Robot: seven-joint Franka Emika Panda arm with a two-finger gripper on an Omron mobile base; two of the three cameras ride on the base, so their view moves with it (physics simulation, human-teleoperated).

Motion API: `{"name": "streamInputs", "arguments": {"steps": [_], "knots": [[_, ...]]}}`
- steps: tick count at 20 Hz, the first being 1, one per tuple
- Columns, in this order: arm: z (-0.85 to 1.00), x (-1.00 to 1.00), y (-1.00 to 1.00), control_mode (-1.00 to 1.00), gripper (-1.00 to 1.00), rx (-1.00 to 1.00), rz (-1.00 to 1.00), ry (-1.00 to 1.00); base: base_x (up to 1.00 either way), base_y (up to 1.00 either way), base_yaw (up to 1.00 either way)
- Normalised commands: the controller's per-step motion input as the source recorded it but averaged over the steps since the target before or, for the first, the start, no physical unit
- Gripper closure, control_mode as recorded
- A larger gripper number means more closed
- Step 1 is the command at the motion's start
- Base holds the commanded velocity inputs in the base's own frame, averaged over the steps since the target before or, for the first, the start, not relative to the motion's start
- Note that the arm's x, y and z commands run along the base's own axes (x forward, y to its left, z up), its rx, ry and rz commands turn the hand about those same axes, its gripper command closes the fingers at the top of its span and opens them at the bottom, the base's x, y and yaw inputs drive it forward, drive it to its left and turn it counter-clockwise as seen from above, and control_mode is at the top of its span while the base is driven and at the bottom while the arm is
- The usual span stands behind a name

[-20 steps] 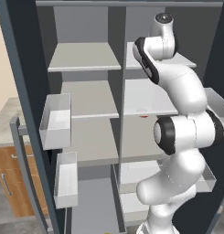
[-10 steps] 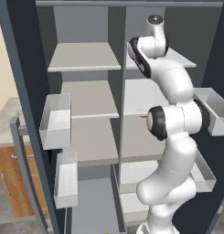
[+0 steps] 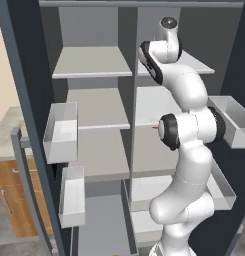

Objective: Take the pear and lemon from the fridge shelf and place them in the freezer drawer to begin freezing them.

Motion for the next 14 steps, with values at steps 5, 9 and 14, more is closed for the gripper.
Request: {"name": "streamInputs", "arguments": {"steps": [5, 9, 14], "knots": [[-0.16, 0.47, 0.00, -1.00, -1.00, 0.01, 0.00, 0.00, 0.00, 0.00, 0.00], [-0.16, 0.37, -0.34, -1.00, -1.00, 0.07, 0.08, 0.00, 0.00, 0.00, 0.00], [0.00, 0.20, -0.50, -1.00, -1.00, 0.11, 0.13, 0.00, 0.00, 0.00, 0.00]]}}
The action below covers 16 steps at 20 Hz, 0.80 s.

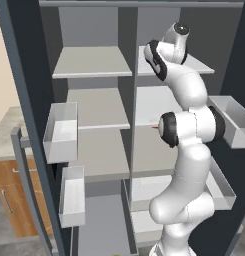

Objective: Take the pear and lemon from the fridge shelf and place them in the freezer drawer to begin freezing them.

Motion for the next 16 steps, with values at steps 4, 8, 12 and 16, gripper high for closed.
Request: {"name": "streamInputs", "arguments": {"steps": [4, 8, 12, 16], "knots": [[0.00, 0.51, -0.15, -1.00, -1.00, 0.06, 0.09, 0.04, 0.00, 0.00, 0.00], [-0.01, 0.52, 0.00, -1.00, -1.00, 0.05, 0.05, 0.09, 0.00, 0.00, 0.00], [-0.17, 0.14, 0.09, -1.00, -1.00, 0.01, 0.04, 0.09, 0.00, 0.00, 0.00], [-0.26, 0.30, 0.09, -1.00, 1.00, 0.00, 0.02, 0.12, 0.00, 0.00, 0.00]]}}
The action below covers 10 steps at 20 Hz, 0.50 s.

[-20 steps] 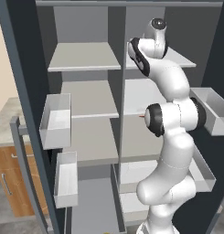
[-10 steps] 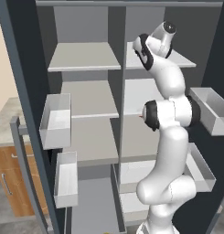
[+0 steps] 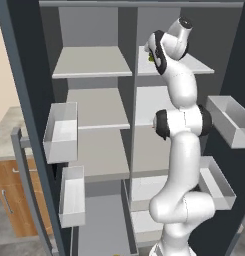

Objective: Take the pear and lemon from the fridge shelf and place them in the freezer drawer to begin freezing them.

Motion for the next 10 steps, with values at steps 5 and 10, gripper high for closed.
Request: {"name": "streamInputs", "arguments": {"steps": [5, 10], "knots": [[-0.16, -0.15, 0.22, -1.00, 1.00, 0.00, 0.04, -0.04, 0.00, 0.00, 0.00], [-0.86, -0.74, 0.28, -1.00, 1.00, 0.00, 0.07, -0.25, 0.00, 0.00, 0.00]]}}
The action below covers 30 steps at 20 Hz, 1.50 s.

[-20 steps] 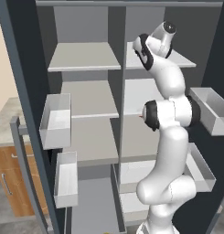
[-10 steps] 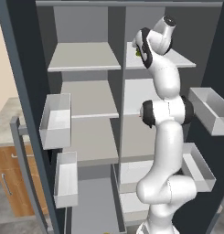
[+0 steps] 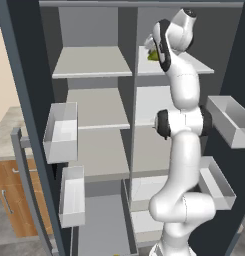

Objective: Take the pear and lemon from the fridge shelf and place them in the freezer drawer to begin freezing them.

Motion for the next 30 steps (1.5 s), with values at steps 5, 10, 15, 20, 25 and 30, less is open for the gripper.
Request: {"name": "streamInputs", "arguments": {"steps": [5, 10, 15, 20, 25, 30], "knots": [[-1.00, -0.47, 0.01, -1.00, 1.00, 0.00, 0.11, -0.30, 0.00, 0.00, 0.00], [-0.86, -0.11, 0.22, -1.00, 1.00, 0.00, 0.05, -0.06, 0.00, 0.00, 0.00], [-0.29, -0.43, 0.40, -1.00, 1.00, 0.00, 0.00, 0.00, 0.00, 0.00, 0.00], [-0.02, -0.95, 0.43, -1.00, 1.00, 0.00, 0.00, 0.00, 0.00, 0.00, 0.00], [-0.04, -1.00, 0.28, -1.00, 1.00, 0.00, 0.00, 0.00, 0.00, 0.00, 0.00], [-0.12, -1.00, 0.27, -1.00, 1.00, 0.00, 0.00, 0.00, 0.00, 0.00, 0.00]]}}
